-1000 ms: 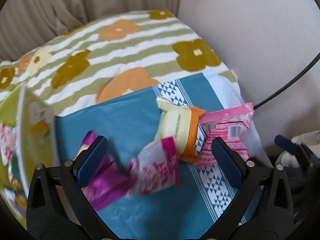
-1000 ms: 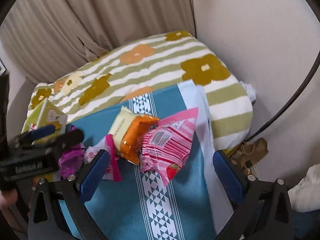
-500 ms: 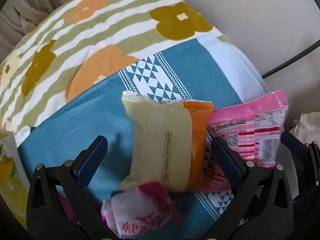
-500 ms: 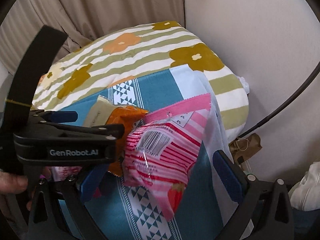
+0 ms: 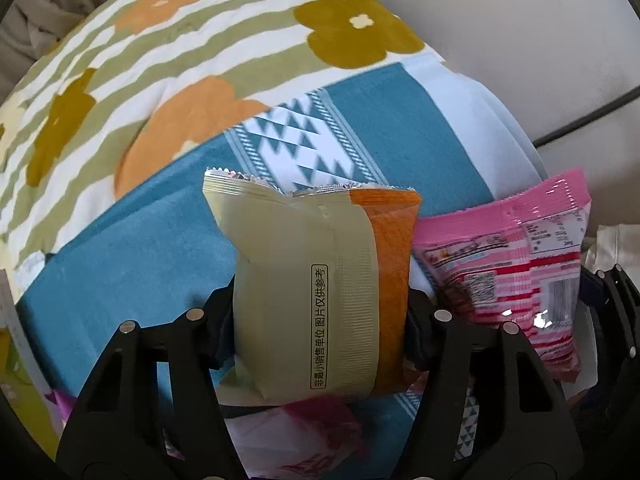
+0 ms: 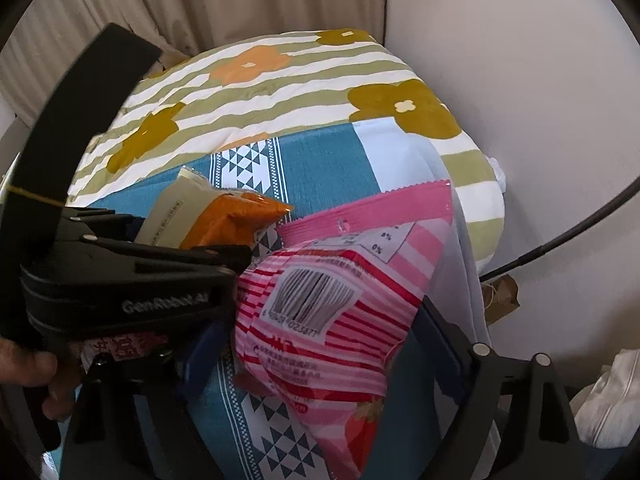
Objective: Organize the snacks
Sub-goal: 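Grasp the white-orange packet with the left tool while the right tool grasps the pink striped packet, then carry both packets over the yellow box and open both tools to drop them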
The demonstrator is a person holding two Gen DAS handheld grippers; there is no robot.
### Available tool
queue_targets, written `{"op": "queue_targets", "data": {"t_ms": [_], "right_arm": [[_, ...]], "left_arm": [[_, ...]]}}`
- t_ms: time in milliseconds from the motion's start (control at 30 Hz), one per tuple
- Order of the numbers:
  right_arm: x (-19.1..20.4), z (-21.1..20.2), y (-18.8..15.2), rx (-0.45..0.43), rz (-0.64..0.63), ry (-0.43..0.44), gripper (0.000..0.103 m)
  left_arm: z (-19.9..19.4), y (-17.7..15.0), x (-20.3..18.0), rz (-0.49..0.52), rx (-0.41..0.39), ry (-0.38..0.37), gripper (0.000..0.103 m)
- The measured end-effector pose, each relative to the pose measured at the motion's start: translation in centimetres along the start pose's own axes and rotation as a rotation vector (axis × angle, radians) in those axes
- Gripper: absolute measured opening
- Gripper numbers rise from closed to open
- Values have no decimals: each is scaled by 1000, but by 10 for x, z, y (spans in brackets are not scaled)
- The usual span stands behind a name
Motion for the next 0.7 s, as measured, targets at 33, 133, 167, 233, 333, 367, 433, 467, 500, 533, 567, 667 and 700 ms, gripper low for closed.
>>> {"op": "queue_targets", "data": {"t_ms": [33,133,167,233,333,367,433,467,500,533,567,667,700], "right_arm": [[-1,0,1,0,-1,2,84],[-3,2,6,-1,-12,7,81],[-3,3,7,-2,-17,8,79],[-1,3,9,-1,-28,8,76],[1,0,13,-9,-40,15,67],[1,-1,14,-13,-43,15,66],[0,-5,16,-26,-45,20,66],[-1,-7,17,-30,-47,20,65],[-1,-11,18,-36,-51,21,65],[-2,-15,19,-44,-53,22,65],[-2,-21,19,-54,-56,22,65],[-2,-41,22,-89,-64,21,65],[-2,-46,23,-96,-66,21,65]], "left_arm": [[0,0,3,-9,-1,0,60],[0,2,9,-28,-6,2,60],[1,3,10,-29,-8,4,60],[-1,4,11,-33,-14,9,60],[-7,8,11,-45,-35,8,59],[-10,10,11,-48,-45,9,59],[-19,15,11,-51,-71,13,59],[-25,18,10,-55,-87,14,59],[-30,20,9,-58,-97,12,59],[-39,23,8,-65,-114,8,59],[-46,25,7,-70,-128,8,59],[-71,31,0,-82,-171,1,59],[-81,32,-3,-84,-189,1,59]]}}
Point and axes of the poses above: each gripper's, at about its wrist camera, not at the fingertips, and z roughly the way its jaws point, x to its left, y to its top, the point moved 10 cm from there along z, roughly the way its jaws point, and after that the axes turned 14 degrees about y, right-handed, at the moved point
